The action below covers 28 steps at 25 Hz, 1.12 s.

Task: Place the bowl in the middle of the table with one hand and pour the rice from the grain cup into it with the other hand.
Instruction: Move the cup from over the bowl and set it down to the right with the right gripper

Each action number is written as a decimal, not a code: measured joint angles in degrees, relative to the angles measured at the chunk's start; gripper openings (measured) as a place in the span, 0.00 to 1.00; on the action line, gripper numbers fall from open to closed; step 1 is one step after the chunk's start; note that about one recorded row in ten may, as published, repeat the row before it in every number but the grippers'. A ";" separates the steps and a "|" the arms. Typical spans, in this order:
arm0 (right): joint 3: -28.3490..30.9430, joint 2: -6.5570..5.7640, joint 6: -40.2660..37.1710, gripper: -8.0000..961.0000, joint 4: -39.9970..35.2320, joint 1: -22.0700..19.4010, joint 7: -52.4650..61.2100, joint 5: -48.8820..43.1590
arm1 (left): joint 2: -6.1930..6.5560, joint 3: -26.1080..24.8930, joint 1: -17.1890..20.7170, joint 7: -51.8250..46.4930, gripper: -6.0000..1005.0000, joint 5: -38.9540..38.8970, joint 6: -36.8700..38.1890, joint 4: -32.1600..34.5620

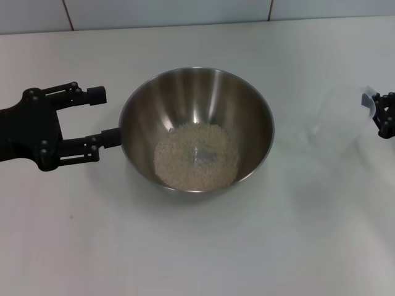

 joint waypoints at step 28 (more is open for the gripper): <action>0.04 0.88 3.78 0.07 1.62 1.56 -1.46 -2.82 | 0.09 0.02 0.04 0.00 0.77 0.00 0.35 0.51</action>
